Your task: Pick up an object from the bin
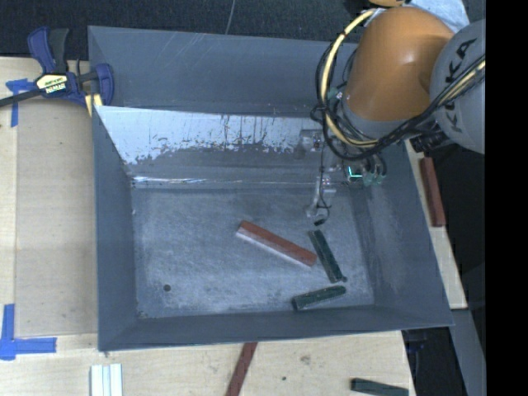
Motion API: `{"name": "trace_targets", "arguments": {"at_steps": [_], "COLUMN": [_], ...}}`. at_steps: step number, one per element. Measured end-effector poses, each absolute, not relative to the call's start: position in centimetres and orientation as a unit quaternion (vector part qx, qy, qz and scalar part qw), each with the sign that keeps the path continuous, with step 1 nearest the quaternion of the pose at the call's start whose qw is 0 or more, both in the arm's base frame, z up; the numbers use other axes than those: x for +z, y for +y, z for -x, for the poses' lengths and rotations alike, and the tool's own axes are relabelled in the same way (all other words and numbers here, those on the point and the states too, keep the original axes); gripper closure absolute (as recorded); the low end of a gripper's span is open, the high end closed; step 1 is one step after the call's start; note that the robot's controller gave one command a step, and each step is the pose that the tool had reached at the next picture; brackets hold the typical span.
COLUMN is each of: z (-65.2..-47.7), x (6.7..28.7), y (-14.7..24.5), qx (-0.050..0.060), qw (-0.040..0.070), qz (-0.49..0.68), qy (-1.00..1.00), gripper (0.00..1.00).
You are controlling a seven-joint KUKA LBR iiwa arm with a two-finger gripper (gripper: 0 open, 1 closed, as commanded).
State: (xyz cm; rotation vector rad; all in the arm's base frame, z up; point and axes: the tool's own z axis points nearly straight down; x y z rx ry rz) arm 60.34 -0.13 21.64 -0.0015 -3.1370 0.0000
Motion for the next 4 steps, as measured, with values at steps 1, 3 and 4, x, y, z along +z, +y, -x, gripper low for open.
{"name": "trace_targets", "arguments": {"at_steps": [1, 3, 4], "z": [-60.5, -59.6, -57.6], "x": [22.1, 17.3, 14.0], "y": [-0.1, 0.3, 3.1], "qx": [0.000, 0.000, 0.000], "qw": [-0.002, 0.001, -0.003], "qz": [0.000, -0.025, -0.038], "qy": [-1.000, -1.000, -0.999], "gripper": [0.00, 0.00, 0.00]}}
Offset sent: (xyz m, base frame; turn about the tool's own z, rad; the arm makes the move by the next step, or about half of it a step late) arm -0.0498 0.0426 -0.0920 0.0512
